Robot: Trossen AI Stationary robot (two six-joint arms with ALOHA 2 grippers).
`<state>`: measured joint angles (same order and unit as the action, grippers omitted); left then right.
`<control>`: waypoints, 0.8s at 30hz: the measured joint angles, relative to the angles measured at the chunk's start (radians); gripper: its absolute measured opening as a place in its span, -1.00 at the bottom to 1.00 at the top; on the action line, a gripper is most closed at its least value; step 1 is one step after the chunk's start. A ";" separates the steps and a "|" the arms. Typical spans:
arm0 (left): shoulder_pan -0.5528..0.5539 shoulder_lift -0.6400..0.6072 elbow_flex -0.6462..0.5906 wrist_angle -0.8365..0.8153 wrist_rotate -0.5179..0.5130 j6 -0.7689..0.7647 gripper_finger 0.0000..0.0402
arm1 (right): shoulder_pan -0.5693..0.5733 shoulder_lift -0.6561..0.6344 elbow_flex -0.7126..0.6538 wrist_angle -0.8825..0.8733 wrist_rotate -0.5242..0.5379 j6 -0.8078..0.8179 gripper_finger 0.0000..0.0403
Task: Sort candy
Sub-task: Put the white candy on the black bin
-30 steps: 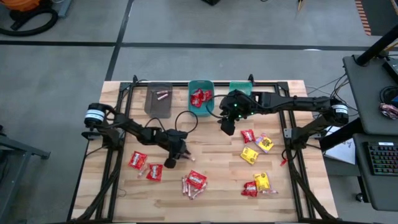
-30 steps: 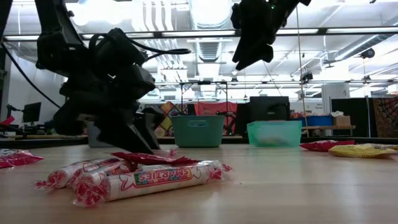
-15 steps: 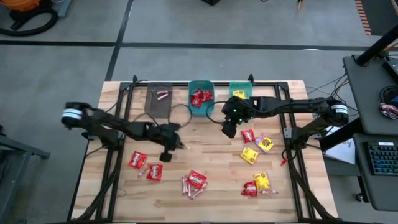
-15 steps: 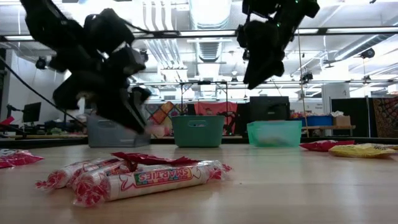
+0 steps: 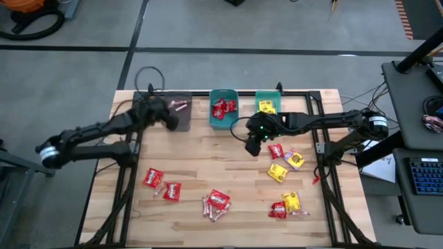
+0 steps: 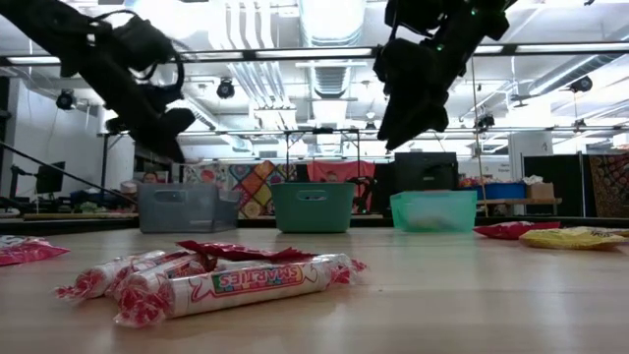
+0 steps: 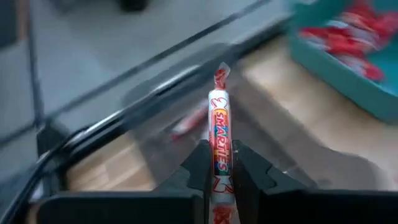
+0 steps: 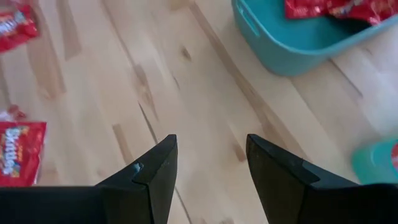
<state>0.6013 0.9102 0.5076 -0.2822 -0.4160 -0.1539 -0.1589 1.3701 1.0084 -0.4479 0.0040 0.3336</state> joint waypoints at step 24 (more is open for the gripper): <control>0.166 0.198 0.005 0.131 0.167 -0.031 -0.75 | 0.000 0.005 -0.004 0.077 0.158 -0.004 -0.09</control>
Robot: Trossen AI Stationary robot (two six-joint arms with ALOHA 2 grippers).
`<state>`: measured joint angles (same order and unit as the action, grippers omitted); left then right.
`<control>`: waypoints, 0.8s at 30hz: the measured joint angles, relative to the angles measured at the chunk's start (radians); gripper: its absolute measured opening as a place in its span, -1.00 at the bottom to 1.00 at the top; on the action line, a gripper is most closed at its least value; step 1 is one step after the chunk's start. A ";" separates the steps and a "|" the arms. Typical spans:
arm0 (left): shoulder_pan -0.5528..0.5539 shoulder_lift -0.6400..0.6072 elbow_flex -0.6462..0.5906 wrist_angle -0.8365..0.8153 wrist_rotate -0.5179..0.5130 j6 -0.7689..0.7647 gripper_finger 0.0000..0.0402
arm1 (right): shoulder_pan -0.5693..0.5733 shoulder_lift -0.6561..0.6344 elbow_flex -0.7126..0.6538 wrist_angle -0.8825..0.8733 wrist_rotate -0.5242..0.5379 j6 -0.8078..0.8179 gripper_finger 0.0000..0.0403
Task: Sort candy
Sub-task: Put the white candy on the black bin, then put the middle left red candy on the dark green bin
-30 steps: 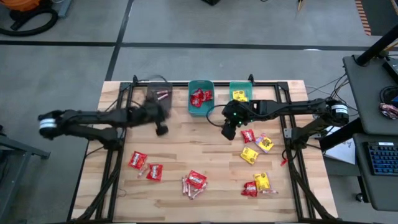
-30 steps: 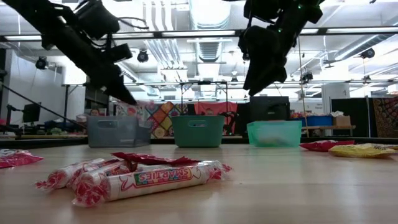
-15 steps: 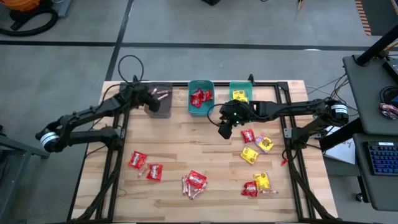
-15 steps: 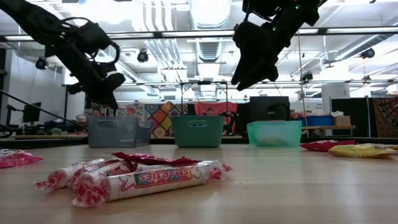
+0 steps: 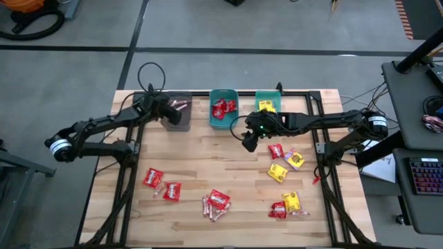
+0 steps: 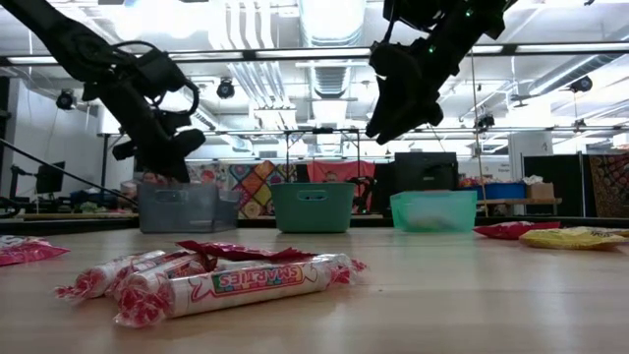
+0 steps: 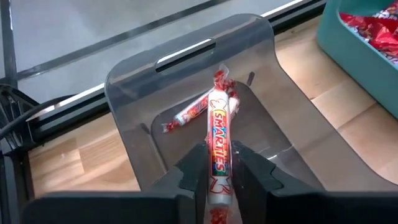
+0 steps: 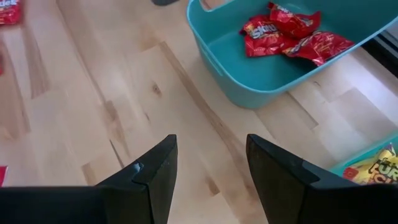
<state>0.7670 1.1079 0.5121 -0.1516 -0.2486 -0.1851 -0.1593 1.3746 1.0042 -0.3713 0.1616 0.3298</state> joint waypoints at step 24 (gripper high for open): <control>-0.055 -0.103 0.000 -0.009 0.192 -0.061 -0.44 | 0.000 0.000 -0.074 0.116 -0.001 -0.034 -0.09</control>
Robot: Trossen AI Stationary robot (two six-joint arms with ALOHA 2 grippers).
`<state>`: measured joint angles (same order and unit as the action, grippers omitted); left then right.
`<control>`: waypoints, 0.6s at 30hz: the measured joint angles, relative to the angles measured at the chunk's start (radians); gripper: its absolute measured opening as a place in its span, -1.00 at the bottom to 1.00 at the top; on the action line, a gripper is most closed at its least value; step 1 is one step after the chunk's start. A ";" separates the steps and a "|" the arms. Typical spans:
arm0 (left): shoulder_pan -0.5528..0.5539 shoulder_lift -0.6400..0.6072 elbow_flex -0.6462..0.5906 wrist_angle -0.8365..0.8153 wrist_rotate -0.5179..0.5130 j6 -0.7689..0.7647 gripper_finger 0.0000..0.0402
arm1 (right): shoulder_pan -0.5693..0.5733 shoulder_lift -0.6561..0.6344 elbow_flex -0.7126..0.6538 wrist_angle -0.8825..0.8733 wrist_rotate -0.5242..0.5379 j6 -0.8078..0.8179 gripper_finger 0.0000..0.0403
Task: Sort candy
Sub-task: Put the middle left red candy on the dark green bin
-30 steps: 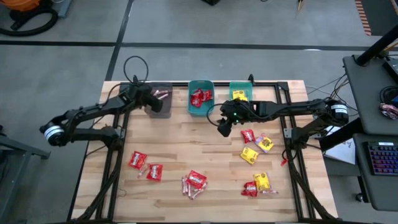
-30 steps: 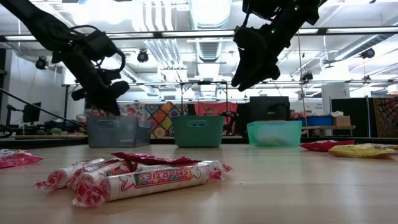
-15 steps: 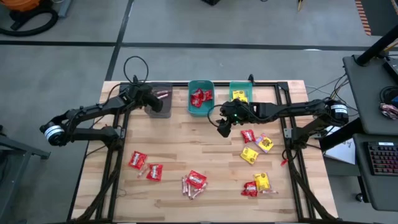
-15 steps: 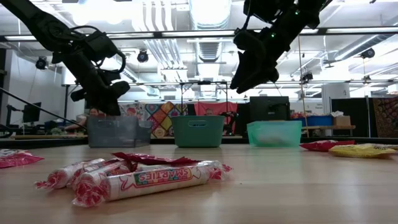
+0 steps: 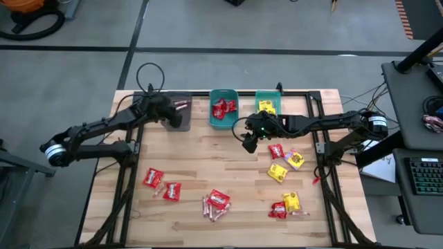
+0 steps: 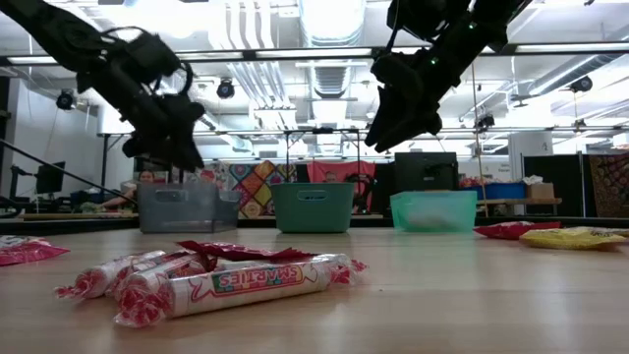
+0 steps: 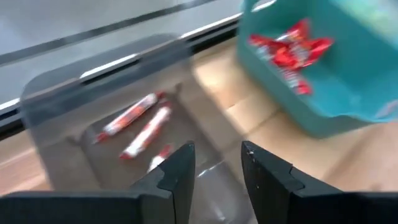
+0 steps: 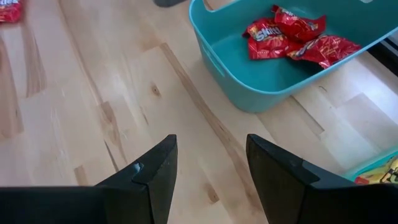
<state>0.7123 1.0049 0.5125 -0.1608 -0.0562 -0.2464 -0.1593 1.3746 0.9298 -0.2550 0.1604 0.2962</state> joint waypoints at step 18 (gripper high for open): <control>-0.535 -0.199 0.000 -0.060 0.265 -0.248 -0.44 | 0.002 0.000 0.000 0.007 -0.002 0.033 -0.09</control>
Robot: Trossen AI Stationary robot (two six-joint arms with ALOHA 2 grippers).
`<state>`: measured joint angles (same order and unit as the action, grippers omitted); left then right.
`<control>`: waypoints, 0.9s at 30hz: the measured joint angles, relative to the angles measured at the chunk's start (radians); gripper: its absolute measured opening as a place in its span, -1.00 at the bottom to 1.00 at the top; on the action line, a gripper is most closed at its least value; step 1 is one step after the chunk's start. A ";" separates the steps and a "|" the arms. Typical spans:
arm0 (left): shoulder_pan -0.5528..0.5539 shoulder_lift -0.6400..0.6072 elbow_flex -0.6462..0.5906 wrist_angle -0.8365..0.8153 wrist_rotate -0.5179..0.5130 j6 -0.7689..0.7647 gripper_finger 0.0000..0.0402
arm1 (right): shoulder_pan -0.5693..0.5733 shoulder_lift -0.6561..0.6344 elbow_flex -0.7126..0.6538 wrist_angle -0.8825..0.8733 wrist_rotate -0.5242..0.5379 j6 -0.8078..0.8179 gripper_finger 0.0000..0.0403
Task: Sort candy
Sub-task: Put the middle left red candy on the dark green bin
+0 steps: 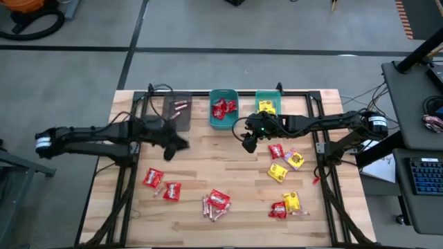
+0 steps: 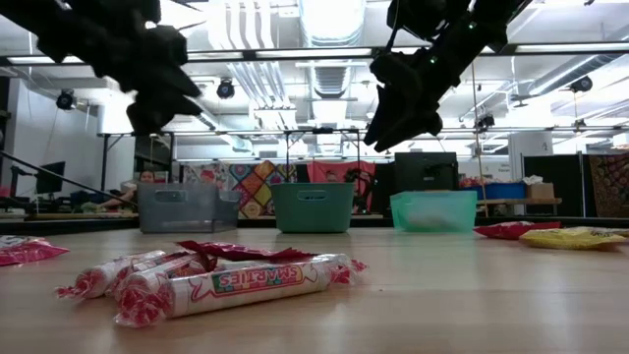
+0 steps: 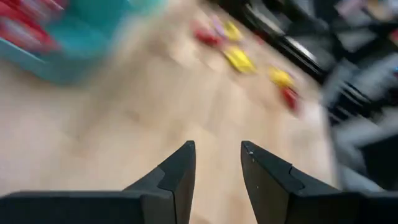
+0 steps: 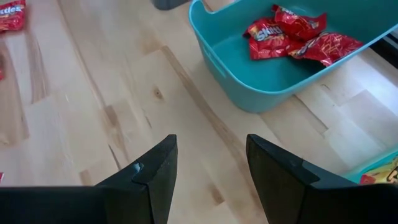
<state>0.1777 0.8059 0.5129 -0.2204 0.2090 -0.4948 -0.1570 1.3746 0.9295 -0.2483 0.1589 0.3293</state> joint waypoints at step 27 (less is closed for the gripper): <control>-0.421 0.274 0.000 -0.646 -0.131 -0.743 -0.44 | 0.026 0.000 -0.001 0.009 0.000 0.025 -0.09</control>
<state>-0.2429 1.0803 0.5129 -0.8669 0.0780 -1.2379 -0.1310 1.3746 0.9287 -0.2391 0.1588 0.3542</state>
